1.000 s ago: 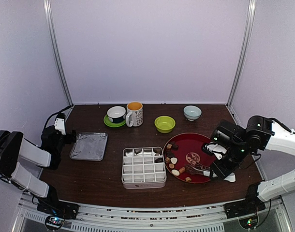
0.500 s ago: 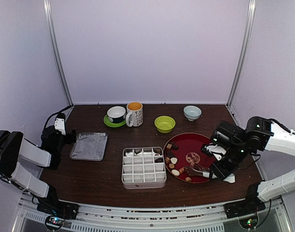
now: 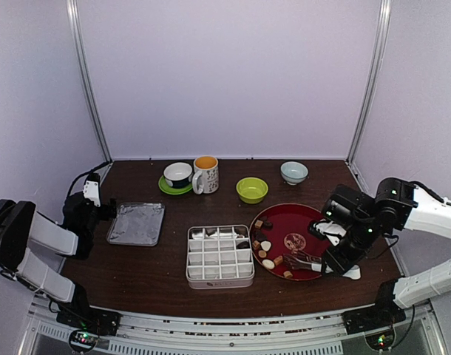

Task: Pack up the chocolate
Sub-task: Pick up the fake chocolate from the plate.

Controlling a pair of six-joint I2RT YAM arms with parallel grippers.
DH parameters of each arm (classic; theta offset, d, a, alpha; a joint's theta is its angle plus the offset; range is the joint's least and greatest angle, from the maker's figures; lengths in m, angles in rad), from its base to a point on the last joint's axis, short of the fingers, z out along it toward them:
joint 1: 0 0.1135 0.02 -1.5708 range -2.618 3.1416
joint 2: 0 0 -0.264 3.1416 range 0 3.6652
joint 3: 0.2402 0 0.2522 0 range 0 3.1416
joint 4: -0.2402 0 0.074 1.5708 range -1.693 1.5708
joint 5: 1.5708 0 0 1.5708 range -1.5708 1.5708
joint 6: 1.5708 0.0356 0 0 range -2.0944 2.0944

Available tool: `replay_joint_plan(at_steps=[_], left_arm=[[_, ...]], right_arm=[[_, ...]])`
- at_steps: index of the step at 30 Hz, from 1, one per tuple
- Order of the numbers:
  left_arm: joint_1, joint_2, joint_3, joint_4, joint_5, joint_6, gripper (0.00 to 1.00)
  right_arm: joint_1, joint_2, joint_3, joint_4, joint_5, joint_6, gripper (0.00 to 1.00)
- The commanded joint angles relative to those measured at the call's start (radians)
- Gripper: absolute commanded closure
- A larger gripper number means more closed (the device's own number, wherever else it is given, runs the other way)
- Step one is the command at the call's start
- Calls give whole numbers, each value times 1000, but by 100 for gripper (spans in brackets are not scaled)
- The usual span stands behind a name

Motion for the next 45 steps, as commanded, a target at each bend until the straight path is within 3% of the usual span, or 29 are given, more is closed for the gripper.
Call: replay_joint_plan(at_steps=[1,16,36,45], left_arm=[[10,3,20,37,-9,-12,2],[11,2,20,36,-10,-12,2],[11,2,20,38,-10,-12,2],[10,3,20,37,-10,-12,2]], right_arm=[[-7,-16,13,-23,12,-9,61],[-10,-34,-13,-54,-18,-8,61],[-10,60,-31,-7,-77,-72,60],[-11,99,-25,-18,-30,-70,61]])
